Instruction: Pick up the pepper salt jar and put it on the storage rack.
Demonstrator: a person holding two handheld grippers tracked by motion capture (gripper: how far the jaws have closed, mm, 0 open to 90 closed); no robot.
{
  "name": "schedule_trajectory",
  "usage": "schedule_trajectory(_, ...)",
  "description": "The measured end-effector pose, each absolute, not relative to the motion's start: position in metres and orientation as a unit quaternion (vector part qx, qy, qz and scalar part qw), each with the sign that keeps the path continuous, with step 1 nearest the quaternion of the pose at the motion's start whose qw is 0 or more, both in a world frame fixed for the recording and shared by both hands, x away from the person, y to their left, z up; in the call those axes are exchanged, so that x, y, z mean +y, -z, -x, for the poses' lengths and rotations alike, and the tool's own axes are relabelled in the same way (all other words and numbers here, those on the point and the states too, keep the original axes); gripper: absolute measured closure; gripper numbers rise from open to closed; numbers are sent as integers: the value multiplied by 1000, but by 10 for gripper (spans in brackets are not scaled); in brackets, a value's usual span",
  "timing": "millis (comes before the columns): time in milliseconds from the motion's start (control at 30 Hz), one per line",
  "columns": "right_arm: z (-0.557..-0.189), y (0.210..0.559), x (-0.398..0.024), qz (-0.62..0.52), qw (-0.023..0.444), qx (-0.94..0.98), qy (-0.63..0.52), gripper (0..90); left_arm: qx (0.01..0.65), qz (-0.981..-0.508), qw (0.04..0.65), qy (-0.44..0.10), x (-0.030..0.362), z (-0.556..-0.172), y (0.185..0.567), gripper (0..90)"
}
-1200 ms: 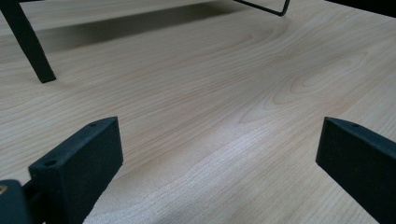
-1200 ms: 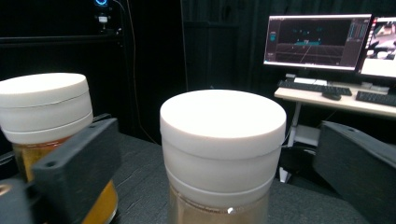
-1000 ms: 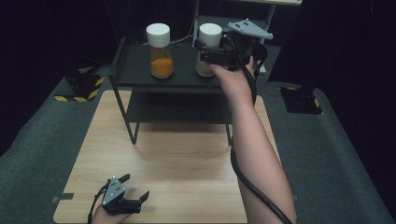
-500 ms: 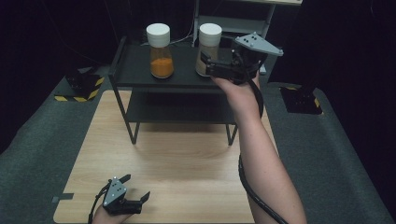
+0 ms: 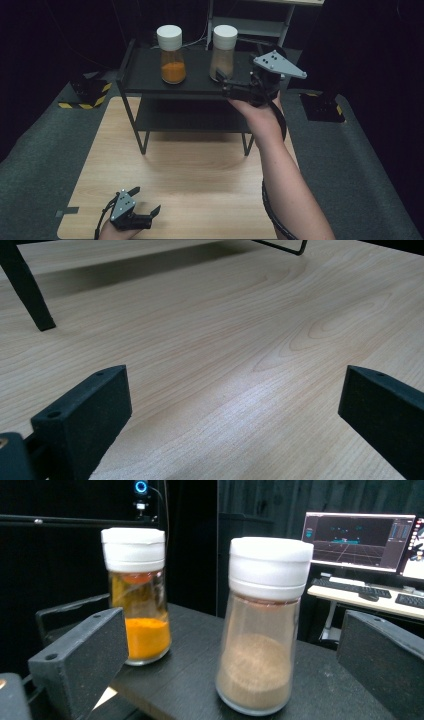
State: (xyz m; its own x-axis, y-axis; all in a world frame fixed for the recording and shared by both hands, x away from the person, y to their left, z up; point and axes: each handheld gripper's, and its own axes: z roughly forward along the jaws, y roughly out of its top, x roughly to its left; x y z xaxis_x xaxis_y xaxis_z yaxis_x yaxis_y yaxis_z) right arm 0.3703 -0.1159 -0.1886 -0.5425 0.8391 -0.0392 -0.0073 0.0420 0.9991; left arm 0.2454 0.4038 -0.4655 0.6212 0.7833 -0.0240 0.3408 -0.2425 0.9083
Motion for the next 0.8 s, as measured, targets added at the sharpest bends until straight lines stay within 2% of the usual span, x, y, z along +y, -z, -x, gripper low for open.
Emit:
schedule_trajectory(300,-350,205,-121,-313,356,635,-610,0,373,-754,490,-228,403,-244,466,10)
schedule_trajectory(800,-323,242,-126,-289,340,654,-610,0,370,-753,492,-233,403,-244,467,10)
